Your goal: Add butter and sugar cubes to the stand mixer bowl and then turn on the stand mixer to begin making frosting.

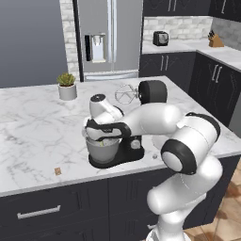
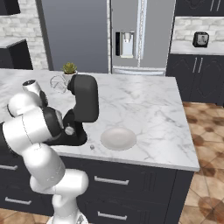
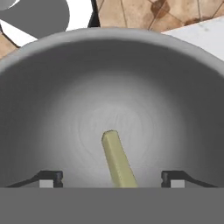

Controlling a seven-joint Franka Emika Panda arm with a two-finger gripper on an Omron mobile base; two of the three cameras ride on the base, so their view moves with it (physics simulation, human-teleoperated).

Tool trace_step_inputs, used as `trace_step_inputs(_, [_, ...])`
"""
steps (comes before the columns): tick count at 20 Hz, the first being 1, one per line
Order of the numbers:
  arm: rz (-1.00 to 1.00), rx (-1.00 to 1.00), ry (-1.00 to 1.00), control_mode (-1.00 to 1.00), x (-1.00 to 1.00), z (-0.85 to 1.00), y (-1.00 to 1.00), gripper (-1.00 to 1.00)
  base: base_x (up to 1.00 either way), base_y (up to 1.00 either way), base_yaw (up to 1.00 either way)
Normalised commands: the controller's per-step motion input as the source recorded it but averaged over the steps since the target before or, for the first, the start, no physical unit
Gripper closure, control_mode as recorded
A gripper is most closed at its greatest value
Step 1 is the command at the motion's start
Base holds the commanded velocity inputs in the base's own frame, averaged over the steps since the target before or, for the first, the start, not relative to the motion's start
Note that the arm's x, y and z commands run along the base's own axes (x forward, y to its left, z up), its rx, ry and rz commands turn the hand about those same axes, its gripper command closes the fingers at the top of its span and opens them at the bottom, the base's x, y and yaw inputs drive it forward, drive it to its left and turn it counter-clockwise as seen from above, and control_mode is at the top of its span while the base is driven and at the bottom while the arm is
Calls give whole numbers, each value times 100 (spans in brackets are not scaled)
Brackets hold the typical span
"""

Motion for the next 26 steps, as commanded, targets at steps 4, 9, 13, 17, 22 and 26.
trace_step_inputs(4, [0,1,-14,-100,-68,70,-11,-100,0,0,0])
trace_step_inputs(9, [0,7,-22,-100,-96,100,-17,-100,0,0,0])
trace_step_inputs(13, [0,4,-9,-100,-100,85,-9,-100,0,0,0])
trace_step_inputs(17, [3,2,-1,-100,-100,51,0,-100,0,0,0])
trace_step_inputs(22, [5,0,0,-100,-97,20,14,-100,0,0,0])
trace_step_inputs(26, [10,0,4,-100,-62,0,67,-100,0,0,0])
